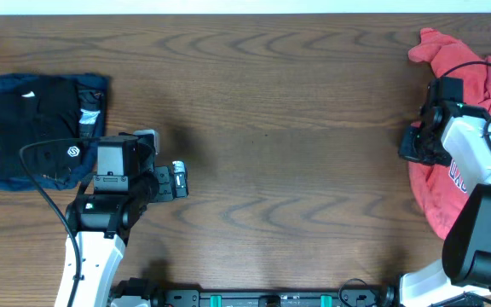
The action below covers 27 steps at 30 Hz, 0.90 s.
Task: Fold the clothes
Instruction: 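Drag the red t-shirt with the right gripper to table center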
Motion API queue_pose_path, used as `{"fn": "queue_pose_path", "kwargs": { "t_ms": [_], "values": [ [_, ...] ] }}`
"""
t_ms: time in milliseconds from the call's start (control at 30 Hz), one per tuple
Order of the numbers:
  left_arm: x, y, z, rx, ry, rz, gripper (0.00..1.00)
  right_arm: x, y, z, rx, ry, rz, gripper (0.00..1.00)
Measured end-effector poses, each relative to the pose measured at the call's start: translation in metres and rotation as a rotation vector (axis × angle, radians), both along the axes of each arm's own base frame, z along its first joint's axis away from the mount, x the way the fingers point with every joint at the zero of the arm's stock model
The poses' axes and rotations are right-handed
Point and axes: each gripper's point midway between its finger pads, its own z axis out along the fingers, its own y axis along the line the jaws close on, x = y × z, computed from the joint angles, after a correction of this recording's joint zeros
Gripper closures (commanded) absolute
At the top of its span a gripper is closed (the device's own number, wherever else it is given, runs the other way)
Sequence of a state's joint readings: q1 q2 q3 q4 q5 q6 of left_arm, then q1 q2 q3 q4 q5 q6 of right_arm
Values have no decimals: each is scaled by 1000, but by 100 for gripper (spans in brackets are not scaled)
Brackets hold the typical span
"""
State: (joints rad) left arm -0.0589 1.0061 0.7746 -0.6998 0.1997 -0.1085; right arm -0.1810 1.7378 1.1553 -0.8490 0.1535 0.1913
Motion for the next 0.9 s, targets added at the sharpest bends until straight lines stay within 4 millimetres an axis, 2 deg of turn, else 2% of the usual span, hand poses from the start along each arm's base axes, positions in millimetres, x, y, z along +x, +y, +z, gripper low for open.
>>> {"fn": "queue_pose_path", "kwargs": {
  "t_ms": [167, 200, 300, 367, 400, 433, 467, 600, 667, 733, 800, 900],
  "values": [
    [0, 0, 0, 0, 0, 0, 2, -8, 0, -3, -3, 32, -9, 51],
    [0, 0, 0, 0, 0, 0, 2, -9, 0, -5, -3, 37, -11, 41],
    [0, 0, 0, 0, 0, 0, 2, -14, 0, -12, -5, 45, -12, 41],
    [0, 0, 0, 0, 0, 0, 2, -15, 0, -17, -7, 42, -12, 46],
    [0, 0, 0, 0, 0, 0, 2, -15, 0, -21, -8, 34, -11, 55],
    [0, 0, 0, 0, 0, 0, 2, -14, 0, -24, -10, 26, -10, 74],
    [0, 0, 0, 0, 0, 0, 2, -14, 0, -28, -11, 18, -7, 99],
    [0, 0, 0, 0, 0, 0, 2, -18, 6, -39, 19, 9, -8, 99],
    [0, 0, 0, 0, 0, 0, 2, -13, 20, -41, 91, -15, 21, 99],
    [0, 0, 0, 0, 0, 0, 2, 0, 42, -40, 190, -66, 75, 99],
    [0, 0, 0, 0, -2, 0, 2, 16, 73, -36, 294, -135, 153, 99],
    [2, 0, 1, 0, -8, 0, 2, 53, 135, -18, 430, -301, 311, 99]
  ]
}}
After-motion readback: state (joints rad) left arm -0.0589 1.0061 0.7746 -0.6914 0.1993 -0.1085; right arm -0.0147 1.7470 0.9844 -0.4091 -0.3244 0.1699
